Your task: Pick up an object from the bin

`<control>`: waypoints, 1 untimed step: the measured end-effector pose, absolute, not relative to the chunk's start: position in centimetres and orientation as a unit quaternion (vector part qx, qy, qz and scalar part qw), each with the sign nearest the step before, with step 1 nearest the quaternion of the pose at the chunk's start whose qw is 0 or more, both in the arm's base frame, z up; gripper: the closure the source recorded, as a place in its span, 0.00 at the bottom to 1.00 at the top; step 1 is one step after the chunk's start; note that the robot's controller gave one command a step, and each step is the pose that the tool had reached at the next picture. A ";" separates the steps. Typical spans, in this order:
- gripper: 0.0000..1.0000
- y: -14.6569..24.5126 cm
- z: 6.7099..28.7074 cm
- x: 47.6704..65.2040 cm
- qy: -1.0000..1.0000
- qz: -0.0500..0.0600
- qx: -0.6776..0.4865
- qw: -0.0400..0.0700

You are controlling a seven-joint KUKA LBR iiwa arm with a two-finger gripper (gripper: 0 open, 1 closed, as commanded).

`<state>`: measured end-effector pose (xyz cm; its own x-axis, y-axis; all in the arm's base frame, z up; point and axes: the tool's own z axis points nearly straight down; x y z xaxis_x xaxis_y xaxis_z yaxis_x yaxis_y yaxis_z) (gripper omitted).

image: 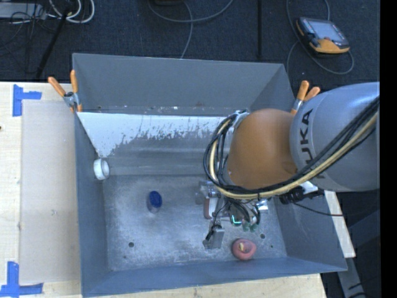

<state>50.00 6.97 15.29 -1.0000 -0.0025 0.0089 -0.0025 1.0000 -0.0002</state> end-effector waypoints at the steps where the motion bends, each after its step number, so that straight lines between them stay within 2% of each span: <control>1: 0.00 13.1 11.3 52.6 -1.000 -0.001 0.020 0.000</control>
Offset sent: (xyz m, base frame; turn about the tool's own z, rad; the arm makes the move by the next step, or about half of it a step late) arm 0.0263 0.0570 -0.0372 -0.0315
